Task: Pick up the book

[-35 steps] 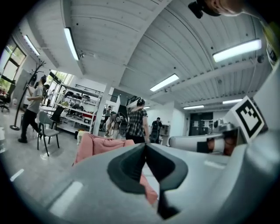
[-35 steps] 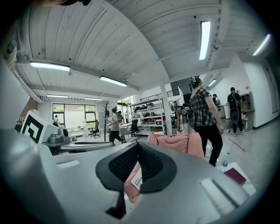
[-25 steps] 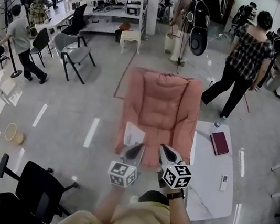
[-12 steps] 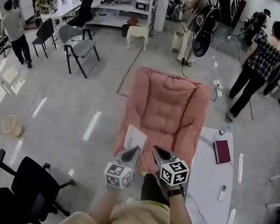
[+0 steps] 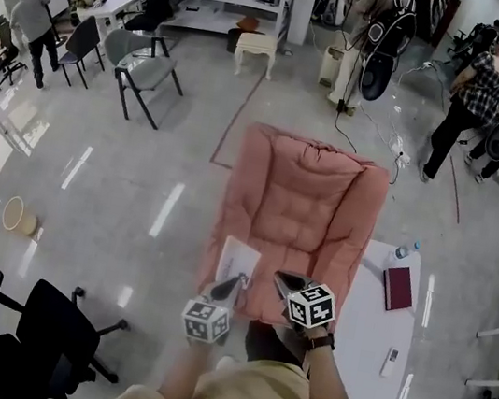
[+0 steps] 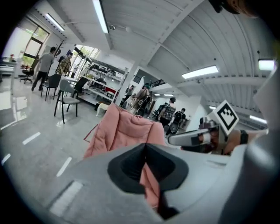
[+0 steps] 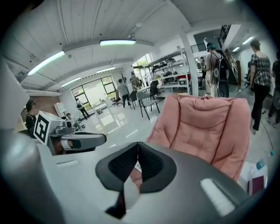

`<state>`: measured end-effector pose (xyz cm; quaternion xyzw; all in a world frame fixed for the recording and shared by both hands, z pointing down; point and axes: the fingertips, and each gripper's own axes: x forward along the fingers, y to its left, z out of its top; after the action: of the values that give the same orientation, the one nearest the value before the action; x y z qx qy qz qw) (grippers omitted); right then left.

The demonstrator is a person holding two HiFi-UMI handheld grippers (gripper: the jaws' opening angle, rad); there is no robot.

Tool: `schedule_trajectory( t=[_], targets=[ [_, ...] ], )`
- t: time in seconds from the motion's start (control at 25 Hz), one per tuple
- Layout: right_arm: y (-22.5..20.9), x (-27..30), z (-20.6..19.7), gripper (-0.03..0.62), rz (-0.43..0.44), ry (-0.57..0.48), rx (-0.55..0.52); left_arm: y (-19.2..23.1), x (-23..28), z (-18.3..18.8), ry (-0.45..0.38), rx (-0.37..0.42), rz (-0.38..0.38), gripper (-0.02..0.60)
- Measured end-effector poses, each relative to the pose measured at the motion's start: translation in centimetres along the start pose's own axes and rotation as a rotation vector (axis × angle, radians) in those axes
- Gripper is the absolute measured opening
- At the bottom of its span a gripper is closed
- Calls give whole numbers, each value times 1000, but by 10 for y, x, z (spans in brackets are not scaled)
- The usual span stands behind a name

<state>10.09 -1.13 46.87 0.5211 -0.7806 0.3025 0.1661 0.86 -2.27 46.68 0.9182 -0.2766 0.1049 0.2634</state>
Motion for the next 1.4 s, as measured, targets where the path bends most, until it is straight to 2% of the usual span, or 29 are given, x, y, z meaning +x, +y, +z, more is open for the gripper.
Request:
schedule_trajectory(
  t=[0.16, 0.64, 0.92, 1.2, 1.4],
  targets=[
    [-21, 28, -14, 5, 43, 94, 28, 22, 24, -13, 39, -57, 33, 2],
    [-73, 101, -25, 5, 89, 186, 51, 61, 74, -57, 124, -176, 97, 2],
    [-78, 144, -31, 5, 194, 255, -44, 88, 85, -77, 134, -254, 166, 2],
    [-90, 177, -61, 25, 282, 394, -149, 109, 86, -114, 173, -350, 250, 2],
    [-104, 203, -84, 44, 352, 500, -238, 121, 93, -148, 218, -441, 291, 68]
  ],
)
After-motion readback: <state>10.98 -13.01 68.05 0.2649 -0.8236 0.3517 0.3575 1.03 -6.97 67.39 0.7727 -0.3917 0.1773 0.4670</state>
